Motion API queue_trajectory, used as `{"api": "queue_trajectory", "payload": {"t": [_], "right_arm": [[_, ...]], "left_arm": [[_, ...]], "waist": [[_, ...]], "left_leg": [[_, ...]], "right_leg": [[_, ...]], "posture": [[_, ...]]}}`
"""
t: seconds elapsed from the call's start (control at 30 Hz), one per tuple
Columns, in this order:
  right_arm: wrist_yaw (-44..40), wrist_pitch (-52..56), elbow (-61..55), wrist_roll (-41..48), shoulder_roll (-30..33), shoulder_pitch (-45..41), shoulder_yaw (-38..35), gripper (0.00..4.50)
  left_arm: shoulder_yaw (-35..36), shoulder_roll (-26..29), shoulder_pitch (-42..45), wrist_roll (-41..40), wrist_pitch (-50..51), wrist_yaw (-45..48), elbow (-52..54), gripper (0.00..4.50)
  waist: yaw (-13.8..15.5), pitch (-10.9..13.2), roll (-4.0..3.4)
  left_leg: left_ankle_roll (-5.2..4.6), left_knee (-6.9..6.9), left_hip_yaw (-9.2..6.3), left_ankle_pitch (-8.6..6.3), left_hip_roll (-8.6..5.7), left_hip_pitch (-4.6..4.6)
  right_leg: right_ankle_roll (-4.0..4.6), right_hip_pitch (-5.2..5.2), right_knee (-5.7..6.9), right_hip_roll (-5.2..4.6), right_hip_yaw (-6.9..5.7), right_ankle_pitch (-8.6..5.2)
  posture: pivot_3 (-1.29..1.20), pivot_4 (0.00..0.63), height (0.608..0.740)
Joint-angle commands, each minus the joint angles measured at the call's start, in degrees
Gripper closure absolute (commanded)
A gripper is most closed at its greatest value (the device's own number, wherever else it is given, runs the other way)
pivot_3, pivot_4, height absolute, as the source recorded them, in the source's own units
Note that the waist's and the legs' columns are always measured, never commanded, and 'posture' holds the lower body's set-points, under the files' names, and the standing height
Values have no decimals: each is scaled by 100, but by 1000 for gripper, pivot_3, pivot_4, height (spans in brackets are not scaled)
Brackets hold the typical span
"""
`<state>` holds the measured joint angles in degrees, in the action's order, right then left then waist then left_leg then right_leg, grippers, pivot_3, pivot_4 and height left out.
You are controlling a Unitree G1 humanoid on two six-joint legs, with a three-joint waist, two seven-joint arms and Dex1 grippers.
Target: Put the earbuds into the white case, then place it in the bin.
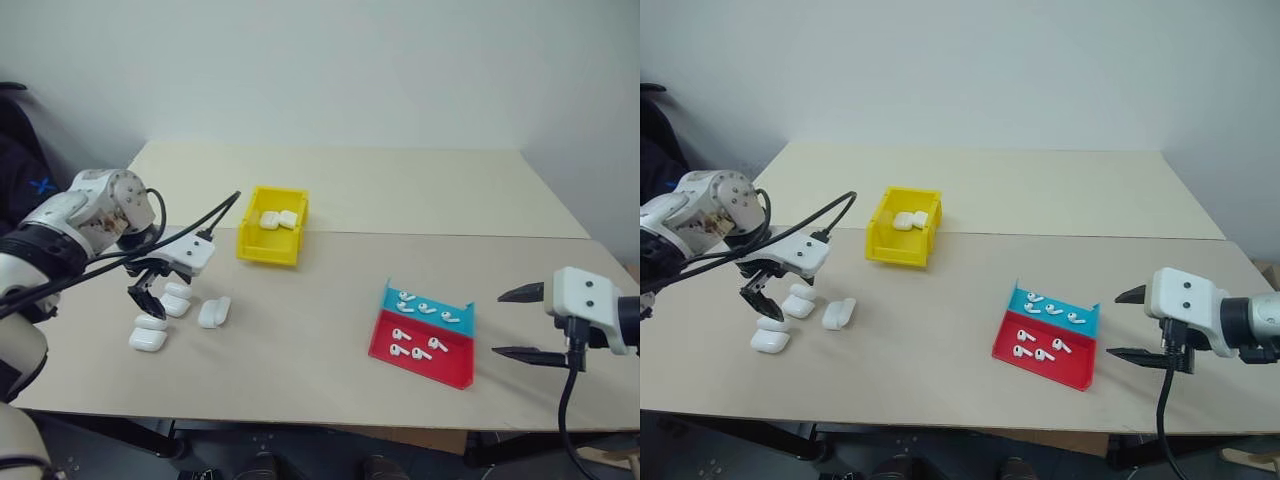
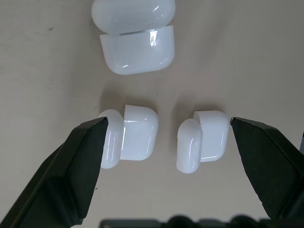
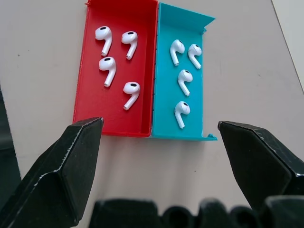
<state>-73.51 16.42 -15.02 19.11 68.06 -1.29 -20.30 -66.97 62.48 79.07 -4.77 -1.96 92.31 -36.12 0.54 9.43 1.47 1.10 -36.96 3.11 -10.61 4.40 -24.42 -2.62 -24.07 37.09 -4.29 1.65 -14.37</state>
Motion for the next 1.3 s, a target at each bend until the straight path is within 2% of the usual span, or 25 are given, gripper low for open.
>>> {"api": "queue_trajectory", "payload": {"t": [0.03,0.43,0.6,1.3], "right_arm": [[1,-130,-30,-41,95,-130,4,24],[163,-66,-254,-182,3,183,-92,24],[161,-37,-302,-175,15,230,-126,24],[212,-111,-278,-321,12,307,-161,24]], "left_arm": [[251,-58,-30,44,335,19,166,0],[1623,-505,-1283,1215,851,-23,772,0],[2118,-770,-1396,1682,854,-21,731,0],[2625,-1204,-1650,2357,821,18,603,0]], "waist": [[2,0,0],[11,-1,-1],[20,-1,-1],[6,-1,-1]], "left_leg": [[0,0,0,0,0,1],[0,-7,3,1,-1,4],[0,-11,2,1,-1,7],[-1,-12,2,1,-1,5]], "right_leg": [[0,1,1,0,0,0],[-2,4,5,0,3,2],[-3,9,6,0,2,3],[-3,6,8,1,4,5]], "posture": [[0,150,740],[0,150,740],[0,150,740],[0,150,740]]}}
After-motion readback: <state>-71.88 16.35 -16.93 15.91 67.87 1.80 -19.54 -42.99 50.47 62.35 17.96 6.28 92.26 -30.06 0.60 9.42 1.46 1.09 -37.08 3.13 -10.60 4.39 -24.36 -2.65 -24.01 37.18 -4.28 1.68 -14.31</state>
